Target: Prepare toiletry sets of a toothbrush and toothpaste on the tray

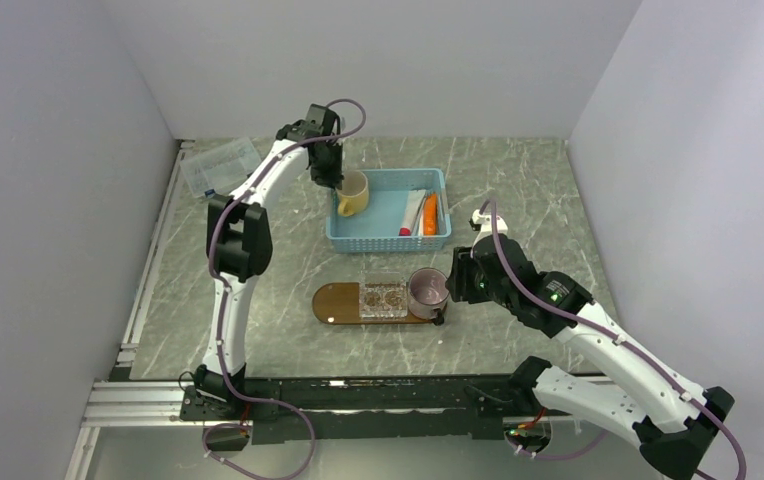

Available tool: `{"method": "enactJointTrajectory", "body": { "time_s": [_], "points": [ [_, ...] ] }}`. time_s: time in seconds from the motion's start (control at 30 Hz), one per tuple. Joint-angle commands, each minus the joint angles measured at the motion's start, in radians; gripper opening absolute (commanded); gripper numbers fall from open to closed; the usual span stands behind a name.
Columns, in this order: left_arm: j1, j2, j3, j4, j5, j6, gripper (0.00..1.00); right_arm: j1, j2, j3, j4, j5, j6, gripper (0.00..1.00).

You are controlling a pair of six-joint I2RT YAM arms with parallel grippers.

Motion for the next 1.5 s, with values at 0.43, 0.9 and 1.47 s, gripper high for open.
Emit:
{"method": "enactJointTrajectory", "body": {
  "time_s": [0.43,0.9,1.47],
  "points": [
    [-0.024,-0.108,0.011,-0.015,0.016,0.014,0.00,0.003,-0.017,0.001,0.039,-0.004,-0.009,0.45],
    [-0.039,-0.322,-0.067,-0.072,-0.007,0.054,0.00,0.003,-0.039,0.029,0.001,0.005,-0.008,0.45],
    [-0.148,-0.706,-0.381,-0.179,-0.180,0.075,0.00,0.003,-0.034,0.020,-0.015,0.043,0.010,0.45]
  ]
}}
